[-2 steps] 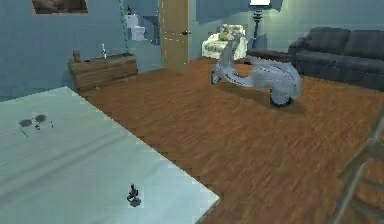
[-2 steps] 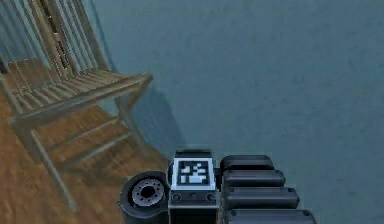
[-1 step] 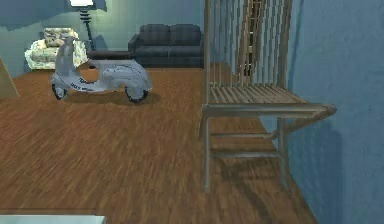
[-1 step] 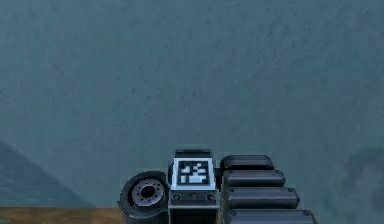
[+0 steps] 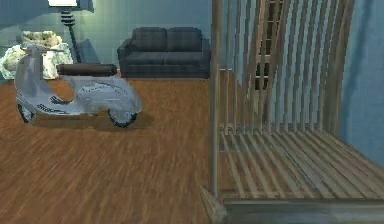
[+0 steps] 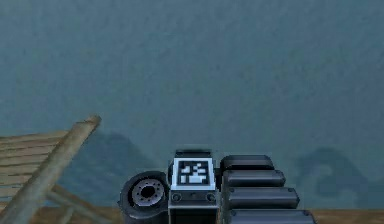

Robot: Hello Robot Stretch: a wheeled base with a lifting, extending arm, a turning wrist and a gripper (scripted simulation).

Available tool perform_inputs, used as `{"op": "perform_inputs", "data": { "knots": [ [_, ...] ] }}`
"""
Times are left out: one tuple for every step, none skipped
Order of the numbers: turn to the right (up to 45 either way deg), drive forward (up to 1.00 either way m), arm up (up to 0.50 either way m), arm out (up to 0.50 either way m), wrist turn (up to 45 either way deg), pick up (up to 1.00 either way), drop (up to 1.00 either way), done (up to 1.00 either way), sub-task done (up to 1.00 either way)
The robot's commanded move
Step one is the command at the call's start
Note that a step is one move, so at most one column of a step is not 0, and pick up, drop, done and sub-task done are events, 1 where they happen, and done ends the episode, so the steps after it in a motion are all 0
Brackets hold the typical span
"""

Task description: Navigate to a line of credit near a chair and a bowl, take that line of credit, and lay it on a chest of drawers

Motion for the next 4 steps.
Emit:
{"op": "perform_inputs", "data": {
  "knots": [
    [-33.0,0.00,0.00,0.00,0.0,0.00,0.00,0.00,0.00],
    [0.0,0.30,0.00,0.00,0.0,0.00,0.00,0.00,0.00],
    [30.0,0.00,0.00,0.00,0.0,0.00,0.00,0.00,0.00],
    [0.0,1.00,0.00,0.00,0.0,0.00,0.00,0.00,0.00]
  ]
}}
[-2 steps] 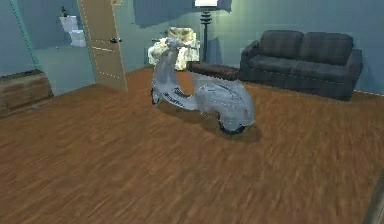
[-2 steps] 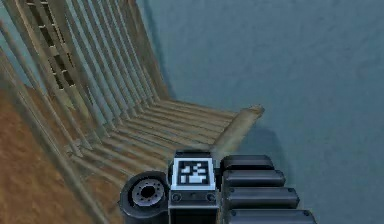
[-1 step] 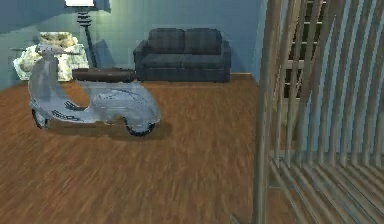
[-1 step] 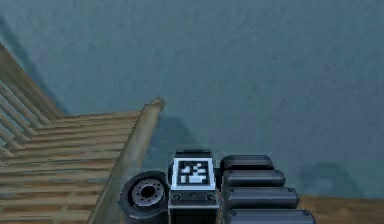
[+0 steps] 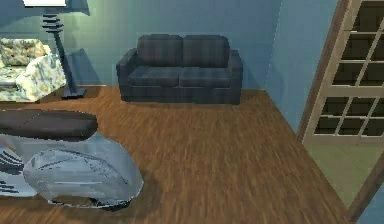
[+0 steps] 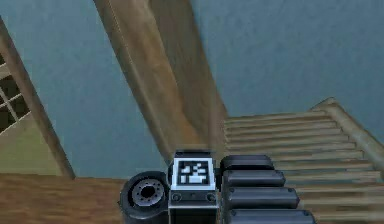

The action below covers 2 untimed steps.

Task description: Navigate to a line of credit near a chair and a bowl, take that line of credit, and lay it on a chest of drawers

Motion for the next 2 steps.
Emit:
{"op": "perform_inputs", "data": {
  "knots": [
    [12.0,0.00,0.00,0.00,0.0,0.00,0.00,0.00,0.00],
    [0.0,0.20,0.00,0.00,0.0,0.00,0.00,0.00,0.00]
  ]
}}
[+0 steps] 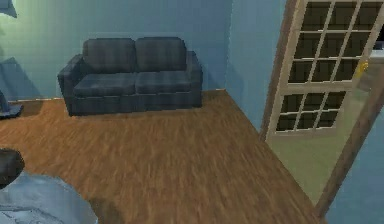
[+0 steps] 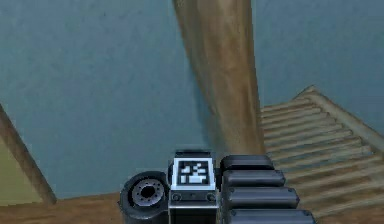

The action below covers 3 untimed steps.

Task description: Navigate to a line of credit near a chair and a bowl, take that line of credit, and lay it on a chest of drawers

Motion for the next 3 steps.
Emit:
{"op": "perform_inputs", "data": {
  "knots": [
    [-45.0,0.00,0.00,0.00,0.0,0.00,0.00,0.00,0.00],
    [-45.0,0.00,0.00,0.00,0.0,0.00,0.00,0.00,0.00],
    [0.0,0.35,0.00,0.00,0.0,0.00,0.00,0.00,0.00]
  ]
}}
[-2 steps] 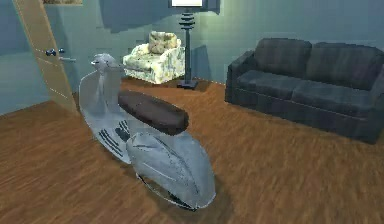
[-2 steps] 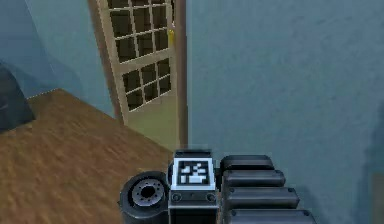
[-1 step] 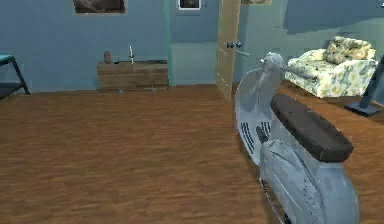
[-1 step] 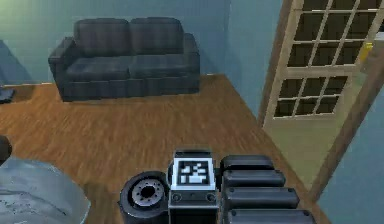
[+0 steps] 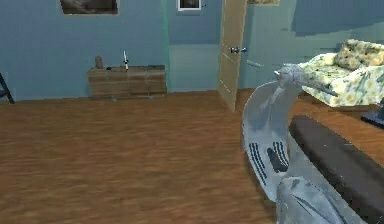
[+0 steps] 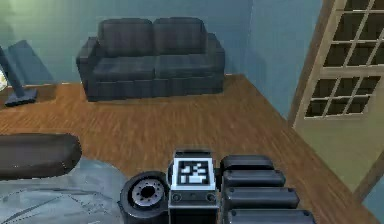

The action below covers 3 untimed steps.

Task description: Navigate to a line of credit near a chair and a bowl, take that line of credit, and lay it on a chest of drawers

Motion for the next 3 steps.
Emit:
{"op": "perform_inputs", "data": {
  "knots": [
    [45.0,0.00,0.00,0.00,0.0,0.00,0.00,0.00,0.00],
    [45.0,0.00,0.00,0.00,0.0,0.00,0.00,0.00,0.00],
    [33.0,0.00,0.00,0.00,0.0,0.00,0.00,0.00,0.00]
  ]
}}
